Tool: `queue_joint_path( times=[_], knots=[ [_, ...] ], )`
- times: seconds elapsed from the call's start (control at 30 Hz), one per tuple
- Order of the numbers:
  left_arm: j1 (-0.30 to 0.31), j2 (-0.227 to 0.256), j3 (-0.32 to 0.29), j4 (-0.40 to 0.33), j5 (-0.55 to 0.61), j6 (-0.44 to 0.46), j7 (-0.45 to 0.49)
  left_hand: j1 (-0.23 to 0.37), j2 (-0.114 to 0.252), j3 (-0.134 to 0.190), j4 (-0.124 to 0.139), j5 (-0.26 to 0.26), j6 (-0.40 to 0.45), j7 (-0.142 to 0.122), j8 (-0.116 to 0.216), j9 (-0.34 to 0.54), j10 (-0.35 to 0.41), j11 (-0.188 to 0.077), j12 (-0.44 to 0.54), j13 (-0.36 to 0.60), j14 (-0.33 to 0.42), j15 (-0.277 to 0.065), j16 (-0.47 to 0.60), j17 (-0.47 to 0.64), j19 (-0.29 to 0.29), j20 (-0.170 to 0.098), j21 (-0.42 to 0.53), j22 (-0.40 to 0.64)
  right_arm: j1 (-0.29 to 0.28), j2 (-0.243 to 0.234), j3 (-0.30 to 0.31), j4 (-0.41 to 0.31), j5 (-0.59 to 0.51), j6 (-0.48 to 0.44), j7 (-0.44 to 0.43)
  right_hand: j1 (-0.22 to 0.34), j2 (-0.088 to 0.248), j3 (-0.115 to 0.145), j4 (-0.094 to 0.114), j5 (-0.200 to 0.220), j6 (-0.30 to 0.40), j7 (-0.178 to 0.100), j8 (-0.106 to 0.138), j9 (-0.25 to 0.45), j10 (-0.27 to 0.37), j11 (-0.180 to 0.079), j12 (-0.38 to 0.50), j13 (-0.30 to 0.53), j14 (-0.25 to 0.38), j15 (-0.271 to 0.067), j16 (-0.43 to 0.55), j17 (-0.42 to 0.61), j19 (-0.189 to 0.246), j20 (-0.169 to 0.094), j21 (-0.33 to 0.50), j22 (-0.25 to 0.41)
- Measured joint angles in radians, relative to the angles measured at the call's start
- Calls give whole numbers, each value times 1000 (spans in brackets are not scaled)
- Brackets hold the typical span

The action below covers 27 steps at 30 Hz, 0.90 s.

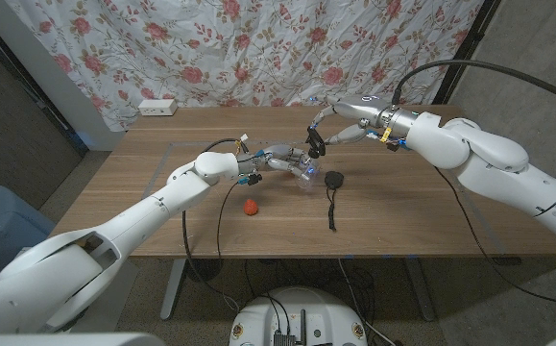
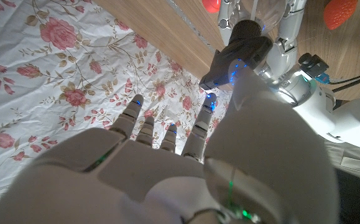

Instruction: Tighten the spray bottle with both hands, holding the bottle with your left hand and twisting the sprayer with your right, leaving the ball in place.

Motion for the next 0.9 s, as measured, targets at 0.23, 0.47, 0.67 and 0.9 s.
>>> queue_joint_path(
  times=[0.23, 0.47, 0.67, 0.9],
  knots=[
    [1, 0, 0, -1, 0, 0, 0, 0, 0, 0, 0, -1, 0, 0, 0, 0, 3, 3, 1, 0, 0, 0, 0, 0, 0, 0, 0, 0, 14, 13, -16, 19, 0, 9, 2, 11, -11, -3, 3, 0, 17, 1, 12, 0, 4, -4, 4, 0, 0, 0, 0, 0, 0, 0, 0, 0],
    [2, -1, 0, 1, 0, 0, 1, 0, 0, 0, 0, -3, 0, 0, 0, 0, 3, 3, 1, 0, 0, 0, 0, 0, 0, 0, 0, 0, 26, 22, -29, 28, -3, 13, 15, 3, -3, -4, 4, 0, 36, 0, 14, 5, 11, -3, 4, 0, 0, 0, 0, 1, 0, 0, 0, 0],
    [2, -3, 0, 6, 0, -3, 1, 0, 0, 0, 0, -3, 0, 0, 0, 0, 3, 3, 1, 0, 0, 0, -2, -1, 0, 0, 0, 0, 38, 27, -41, 34, -10, 13, 29, 3, -3, -9, 8, 0, 50, 0, 19, 4, 18, 0, 4, 0, 0, 0, 1, 3, 6, -5, 4, 0],
    [2, -3, 1, 7, 1, -5, 0, 0, 0, 0, 0, -3, 0, 0, 0, 0, 3, 3, 1, 0, 0, 0, -7, -3, 0, 0, 0, 0, 53, 28, -53, 37, -18, 13, 48, 3, -3, -9, 8, 0, 63, -2, 26, 4, 22, -3, 4, 0, 4, -4, 7, 3, 6, -5, 4, 0]
  ],
)
